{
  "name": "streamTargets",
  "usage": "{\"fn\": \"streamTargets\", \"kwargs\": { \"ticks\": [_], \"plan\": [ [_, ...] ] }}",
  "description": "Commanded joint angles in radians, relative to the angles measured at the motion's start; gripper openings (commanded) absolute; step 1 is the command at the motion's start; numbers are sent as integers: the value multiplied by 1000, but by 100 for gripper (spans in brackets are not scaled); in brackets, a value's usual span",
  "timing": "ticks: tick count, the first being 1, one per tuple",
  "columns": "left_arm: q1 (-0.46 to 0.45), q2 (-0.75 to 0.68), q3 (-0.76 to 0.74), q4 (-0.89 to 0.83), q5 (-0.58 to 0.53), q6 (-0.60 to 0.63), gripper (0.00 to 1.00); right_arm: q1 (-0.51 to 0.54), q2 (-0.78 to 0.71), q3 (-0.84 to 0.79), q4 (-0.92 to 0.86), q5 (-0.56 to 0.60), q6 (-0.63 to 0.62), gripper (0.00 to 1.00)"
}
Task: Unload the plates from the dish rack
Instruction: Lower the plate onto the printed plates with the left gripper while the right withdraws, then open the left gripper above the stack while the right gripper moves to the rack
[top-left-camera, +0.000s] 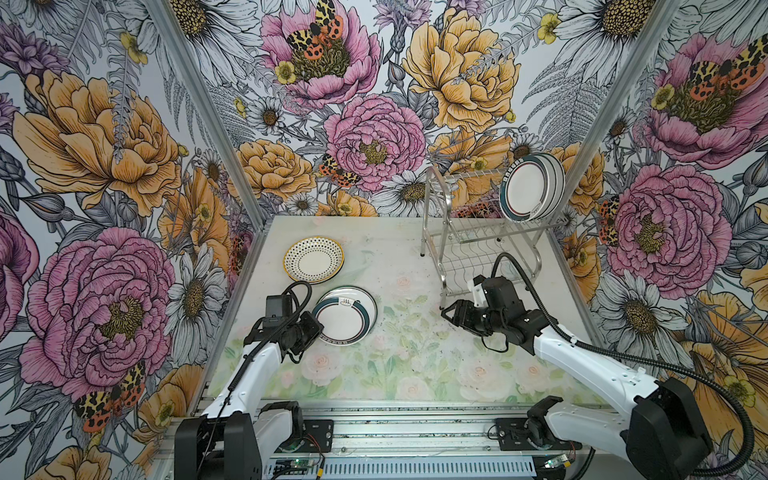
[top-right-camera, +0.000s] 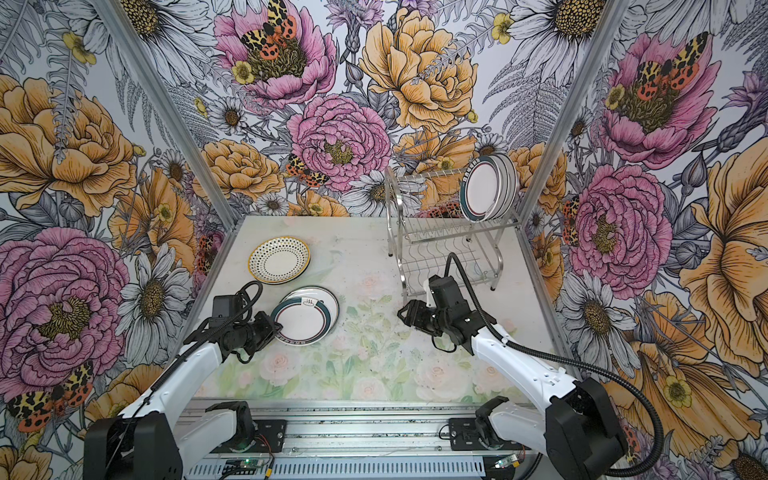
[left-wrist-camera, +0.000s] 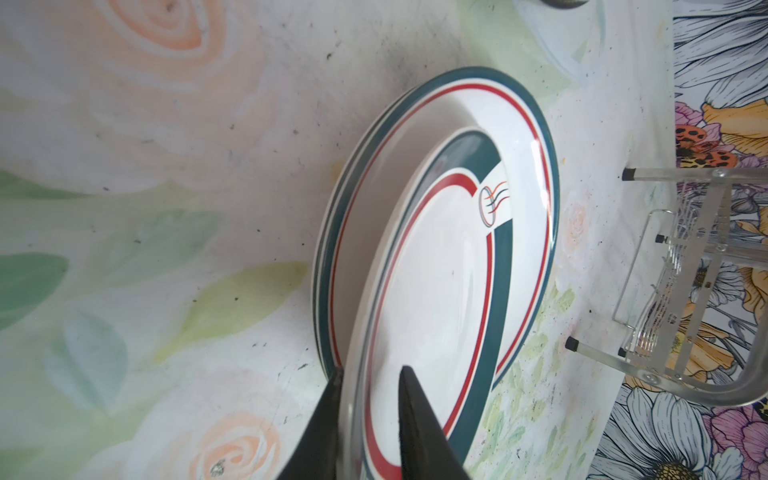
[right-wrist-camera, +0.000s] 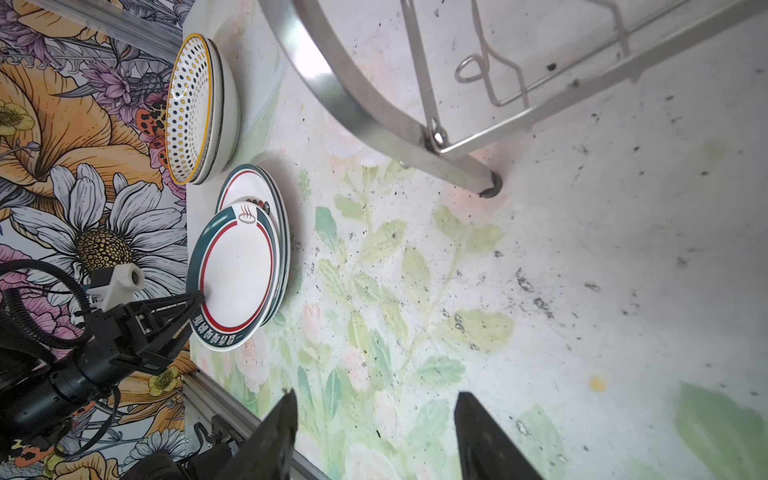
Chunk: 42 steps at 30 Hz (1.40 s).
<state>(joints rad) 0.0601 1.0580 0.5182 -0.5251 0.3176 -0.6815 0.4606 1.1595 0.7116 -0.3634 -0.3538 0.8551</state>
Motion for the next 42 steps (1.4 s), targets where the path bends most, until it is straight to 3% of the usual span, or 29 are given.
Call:
{"fn": "streamTargets", "kwargs": {
  "ticks": [1, 14, 28, 42],
  "plan": [
    [-15, 16, 9, -7, -51, 7, 27, -16, -1, 44, -7, -36, -40, 62],
    [-19, 125, 83, -12, -64, 32, 38, -47, -29, 65, -32, -47, -68, 62],
    [-100, 251, 201, -69, -140, 2, 55, -49, -29, 84, -57, -51, -107, 62],
    [-186, 321, 315, -159, -291, -35, 57, -94, -70, 108, -115, -22, -138, 62]
  ]
}}
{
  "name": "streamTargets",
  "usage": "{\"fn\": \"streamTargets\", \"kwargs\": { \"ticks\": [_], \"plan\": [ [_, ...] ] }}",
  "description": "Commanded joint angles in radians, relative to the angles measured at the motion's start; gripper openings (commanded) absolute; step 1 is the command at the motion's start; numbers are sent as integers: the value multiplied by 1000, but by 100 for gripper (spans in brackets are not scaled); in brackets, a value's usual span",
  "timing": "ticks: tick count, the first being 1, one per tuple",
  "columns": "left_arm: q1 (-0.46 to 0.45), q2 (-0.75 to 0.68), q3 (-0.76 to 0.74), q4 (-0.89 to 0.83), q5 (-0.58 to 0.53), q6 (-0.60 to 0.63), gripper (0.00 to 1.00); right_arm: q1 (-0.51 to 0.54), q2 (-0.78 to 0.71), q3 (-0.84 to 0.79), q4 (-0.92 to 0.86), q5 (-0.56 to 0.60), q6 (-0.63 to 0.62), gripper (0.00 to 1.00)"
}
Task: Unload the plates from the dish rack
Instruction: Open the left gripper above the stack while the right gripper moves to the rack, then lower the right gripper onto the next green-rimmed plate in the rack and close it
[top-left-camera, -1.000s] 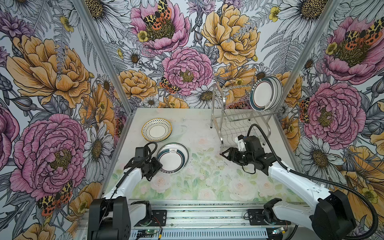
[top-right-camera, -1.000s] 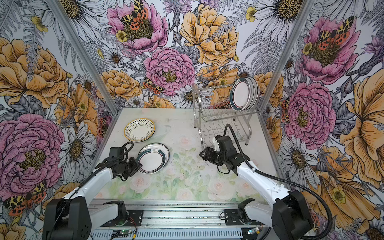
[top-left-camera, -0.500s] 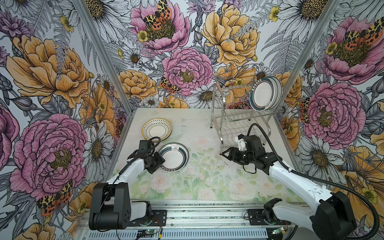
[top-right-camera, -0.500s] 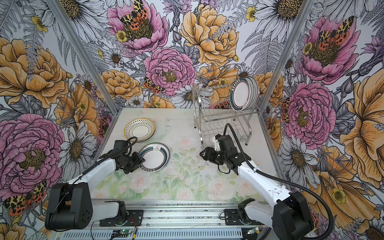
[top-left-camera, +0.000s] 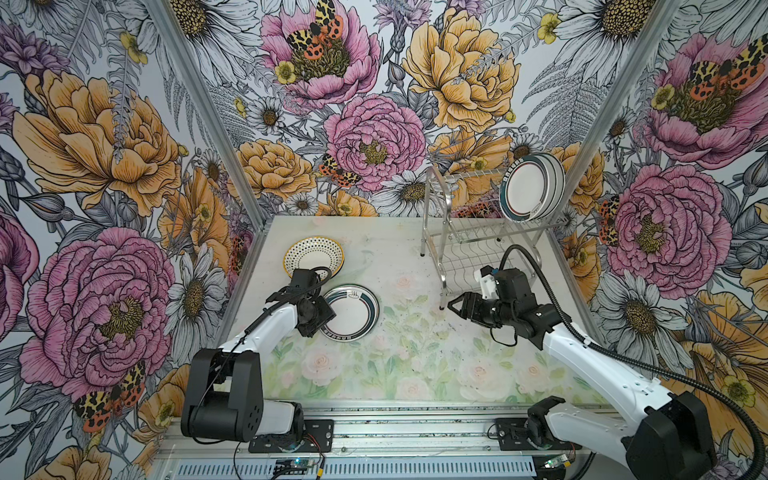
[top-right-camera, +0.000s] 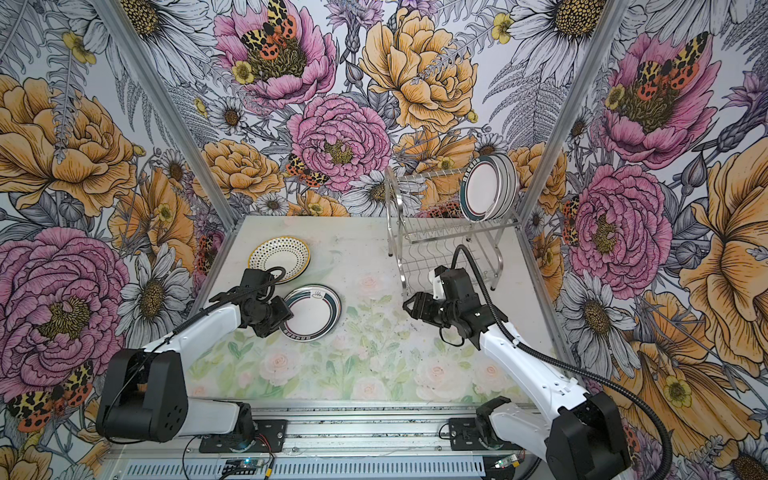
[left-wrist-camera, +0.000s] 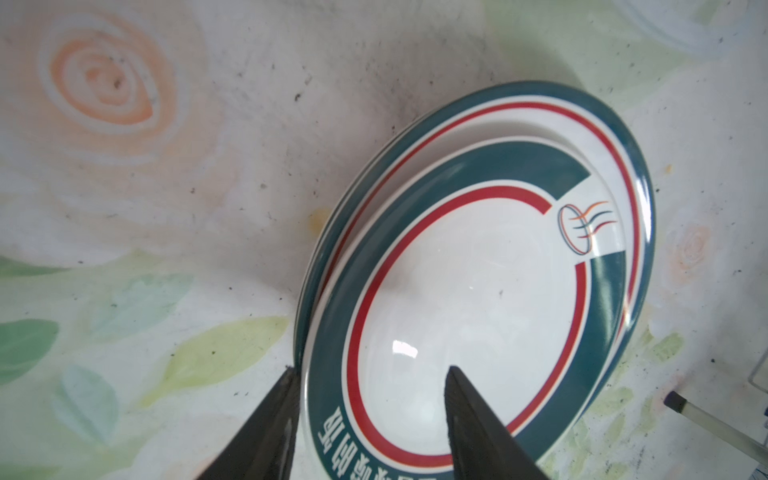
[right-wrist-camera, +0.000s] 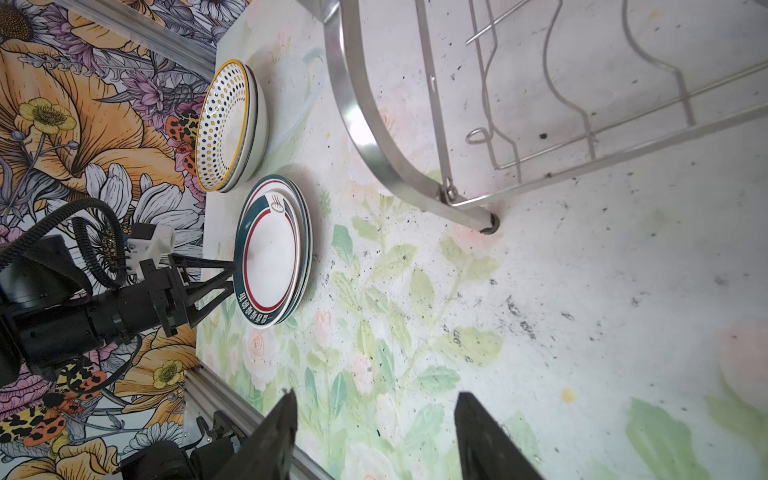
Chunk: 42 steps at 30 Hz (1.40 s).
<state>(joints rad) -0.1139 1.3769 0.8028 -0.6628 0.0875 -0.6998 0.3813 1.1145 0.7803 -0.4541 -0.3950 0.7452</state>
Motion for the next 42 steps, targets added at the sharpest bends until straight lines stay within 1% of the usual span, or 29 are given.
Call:
{"fn": "streamTargets", "kwargs": {
  "ticks": [1, 7, 13, 14, 15, 16, 17, 19, 20, 21, 22, 23, 24, 25, 28, 29, 35, 42],
  "plan": [
    [-16, 3, 32, -22, -66, -21, 57, -20, -27, 45, -34, 27, -35, 62],
    [-39, -9, 54, -60, -97, -35, 58, -61, -36, 113, -105, 42, -89, 63],
    [-74, -61, 78, -102, -116, -42, 60, -140, -53, 227, -170, 58, -155, 64],
    [-82, -74, 90, -106, -115, -38, 61, -154, -59, 260, -181, 64, -171, 67],
    [-92, -91, 106, -110, -115, -36, 63, -167, -64, 292, -190, 70, -189, 78],
    [-99, -104, 118, -110, -111, -33, 65, -180, -66, 325, -198, 77, -204, 83],
    [-107, -118, 135, -110, -108, -28, 66, -194, -65, 364, -210, 92, -220, 88],
    [-116, -133, 171, -110, -98, -11, 67, -218, -60, 440, -228, 121, -245, 93],
    [-117, -136, 189, -110, -93, -4, 69, -232, -53, 482, -237, 140, -254, 99],
    [-117, -138, 207, -110, -85, 3, 74, -243, -44, 522, -239, 158, -259, 99],
    [-118, -137, 222, -110, -82, 9, 82, -254, -35, 558, -242, 166, -266, 99],
    [-117, -134, 242, -110, -76, 19, 88, -265, -21, 604, -245, 177, -277, 99],
    [-116, -131, 260, -111, -71, 32, 92, -276, -4, 643, -248, 191, -285, 99],
    [-116, -130, 275, -112, -68, 40, 94, -286, 12, 673, -249, 203, -291, 99],
    [-107, -121, 318, -110, -51, 65, 96, -319, 75, 786, -254, 238, -307, 99],
    [-105, -119, 331, -112, -46, 73, 99, -331, 100, 820, -257, 250, -313, 99],
    [-109, -118, 380, -110, -17, 87, 99, -380, 237, 1000, -265, 251, -310, 99],
    [-128, -154, 370, -110, -7, 84, 99, -405, 322, 1081, -268, 240, -314, 99]
  ]
}}
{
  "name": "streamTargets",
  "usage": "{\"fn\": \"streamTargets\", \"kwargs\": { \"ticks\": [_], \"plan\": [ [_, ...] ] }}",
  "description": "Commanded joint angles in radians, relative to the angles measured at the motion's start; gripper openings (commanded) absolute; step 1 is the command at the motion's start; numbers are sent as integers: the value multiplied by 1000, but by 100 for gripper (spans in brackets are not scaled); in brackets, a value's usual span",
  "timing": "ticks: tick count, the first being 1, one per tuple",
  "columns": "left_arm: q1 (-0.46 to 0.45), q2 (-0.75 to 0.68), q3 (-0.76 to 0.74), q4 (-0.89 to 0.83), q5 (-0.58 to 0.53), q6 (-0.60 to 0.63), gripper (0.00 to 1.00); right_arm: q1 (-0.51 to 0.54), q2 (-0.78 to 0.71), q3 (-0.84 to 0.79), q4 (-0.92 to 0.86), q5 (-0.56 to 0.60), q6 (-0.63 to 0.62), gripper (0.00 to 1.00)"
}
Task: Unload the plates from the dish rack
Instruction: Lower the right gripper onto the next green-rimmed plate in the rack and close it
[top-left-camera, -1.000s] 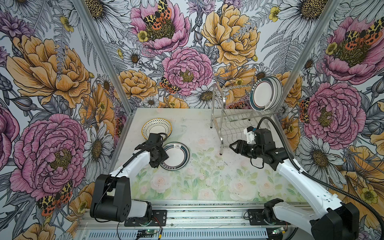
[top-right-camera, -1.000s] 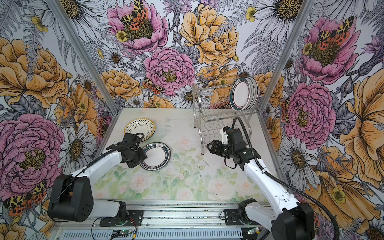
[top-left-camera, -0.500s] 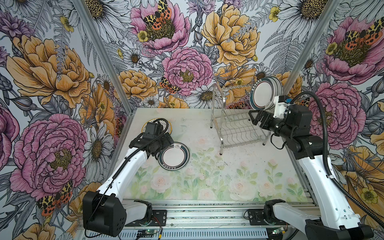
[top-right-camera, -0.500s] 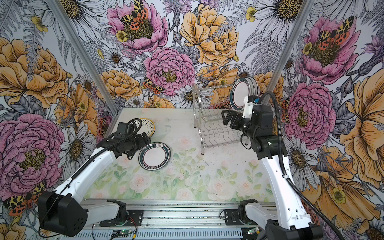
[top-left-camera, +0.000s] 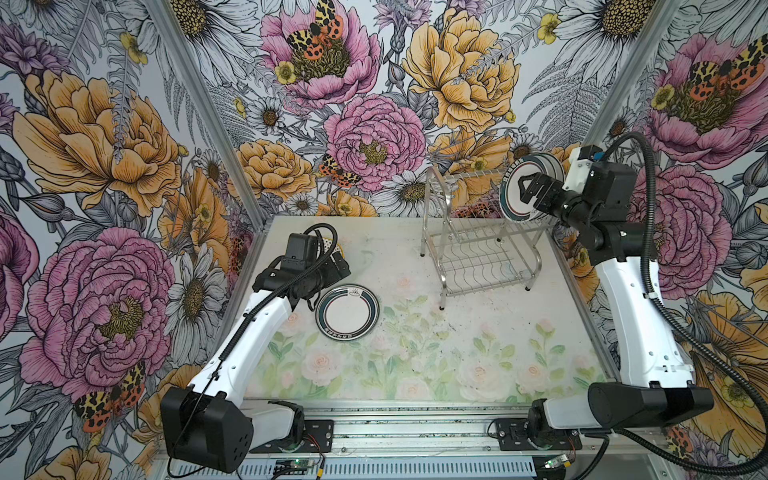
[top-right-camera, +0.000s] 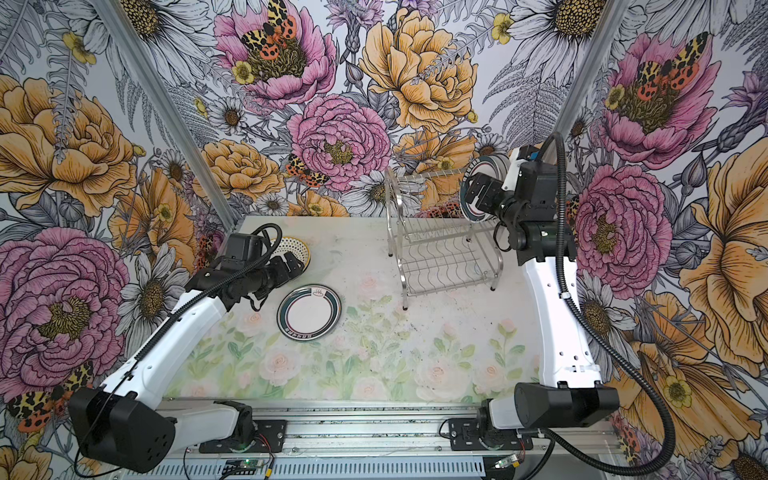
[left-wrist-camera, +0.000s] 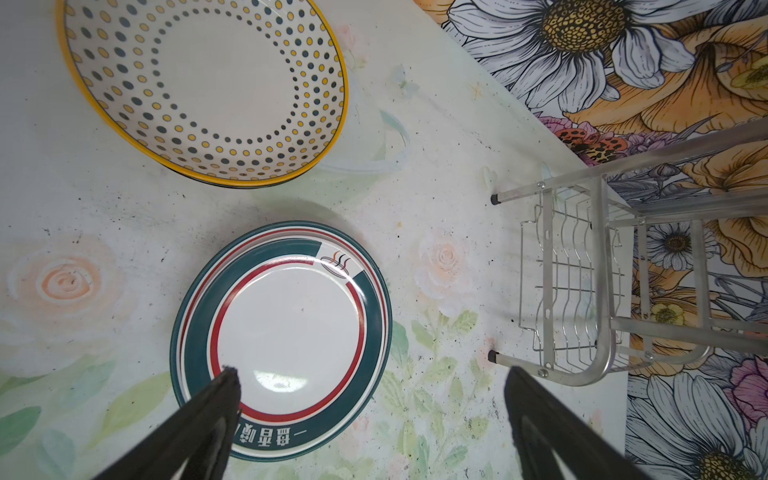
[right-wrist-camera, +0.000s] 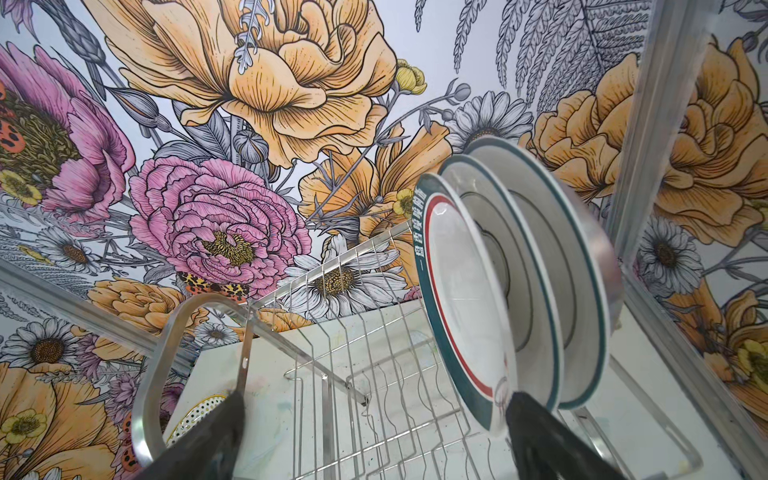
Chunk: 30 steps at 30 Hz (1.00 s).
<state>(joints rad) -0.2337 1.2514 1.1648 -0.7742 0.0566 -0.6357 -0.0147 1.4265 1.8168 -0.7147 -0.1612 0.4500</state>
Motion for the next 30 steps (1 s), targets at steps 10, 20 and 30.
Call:
{"fn": "streamTargets", "kwargs": {
  "ticks": [10, 20, 30],
  "plan": [
    [-14, -50, 11, 1, 39, 22, 99, -31, 38, 52, -6, -16, -9, 99],
    [-14, -56, 3, 3, 39, 21, 99, -34, 66, 61, -5, -27, -7, 98],
    [-15, -58, 6, 4, 41, 15, 99, -34, 99, 64, -4, -13, -26, 89]
  ]
}}
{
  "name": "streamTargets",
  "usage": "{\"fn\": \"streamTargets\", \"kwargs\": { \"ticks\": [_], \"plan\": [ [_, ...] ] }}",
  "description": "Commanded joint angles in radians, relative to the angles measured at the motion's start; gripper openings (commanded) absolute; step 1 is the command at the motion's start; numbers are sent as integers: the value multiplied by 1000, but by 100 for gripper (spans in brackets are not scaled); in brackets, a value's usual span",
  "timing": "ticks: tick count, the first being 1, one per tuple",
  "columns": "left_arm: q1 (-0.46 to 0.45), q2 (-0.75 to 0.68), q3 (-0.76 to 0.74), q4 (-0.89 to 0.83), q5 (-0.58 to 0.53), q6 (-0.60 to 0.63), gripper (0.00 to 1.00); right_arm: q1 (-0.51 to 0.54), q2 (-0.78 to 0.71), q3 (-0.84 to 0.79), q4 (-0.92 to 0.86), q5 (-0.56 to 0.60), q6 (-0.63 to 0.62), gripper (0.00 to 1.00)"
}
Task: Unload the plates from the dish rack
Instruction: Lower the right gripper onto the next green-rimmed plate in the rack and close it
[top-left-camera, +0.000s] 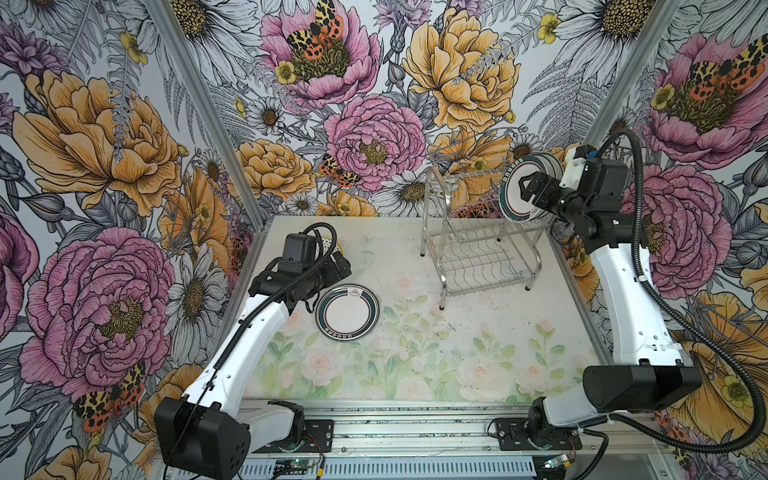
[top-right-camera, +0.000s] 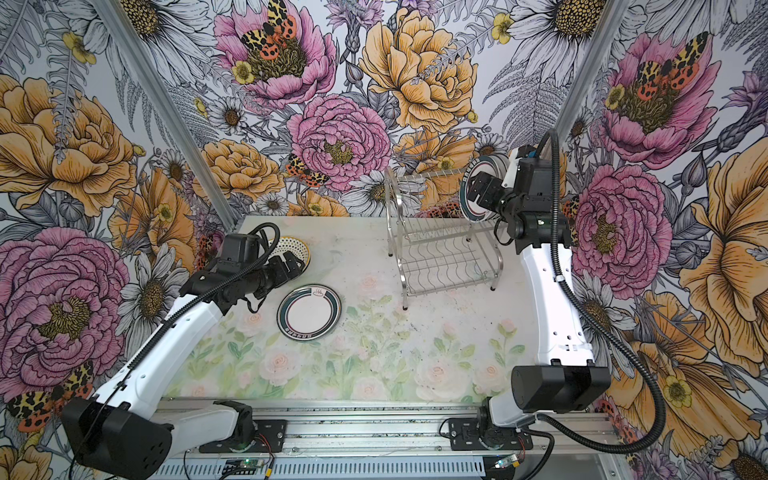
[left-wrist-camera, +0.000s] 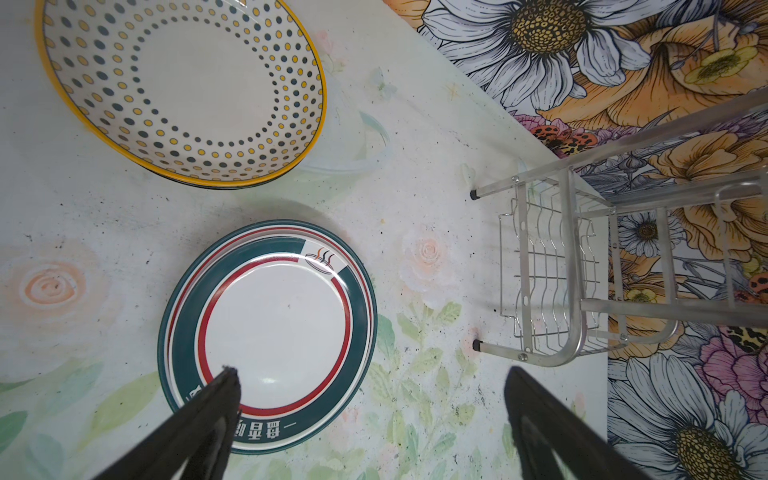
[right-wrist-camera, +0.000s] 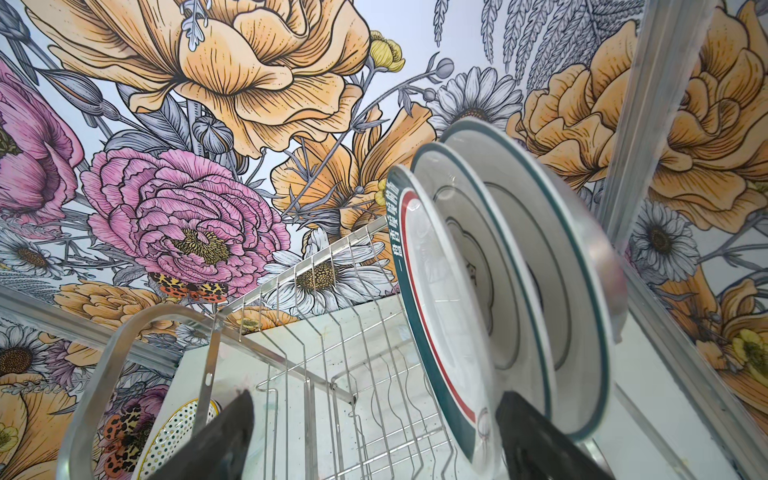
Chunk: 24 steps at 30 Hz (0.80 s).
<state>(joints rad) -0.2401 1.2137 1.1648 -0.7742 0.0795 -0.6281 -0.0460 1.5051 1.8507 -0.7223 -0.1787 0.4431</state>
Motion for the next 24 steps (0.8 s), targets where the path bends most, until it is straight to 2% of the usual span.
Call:
{"fn": "streamTargets", "kwargs": {
  "ticks": [1, 8, 17, 24],
  "plan": [
    [-8, -17, 10, 4, 19, 5, 99, -3, 25, 30, 3, 12, -25, 88],
    [-11, 4, 35, 4, 20, 5, 99, -2, 65, 38, 4, 27, -65, 78],
    [-28, 47, 55, 4, 19, 7, 99, 0, 93, 36, 7, 87, -102, 59],
    [-33, 65, 56, 4, 22, 9, 99, 0, 104, 36, 10, 101, -161, 34]
  ]
}}
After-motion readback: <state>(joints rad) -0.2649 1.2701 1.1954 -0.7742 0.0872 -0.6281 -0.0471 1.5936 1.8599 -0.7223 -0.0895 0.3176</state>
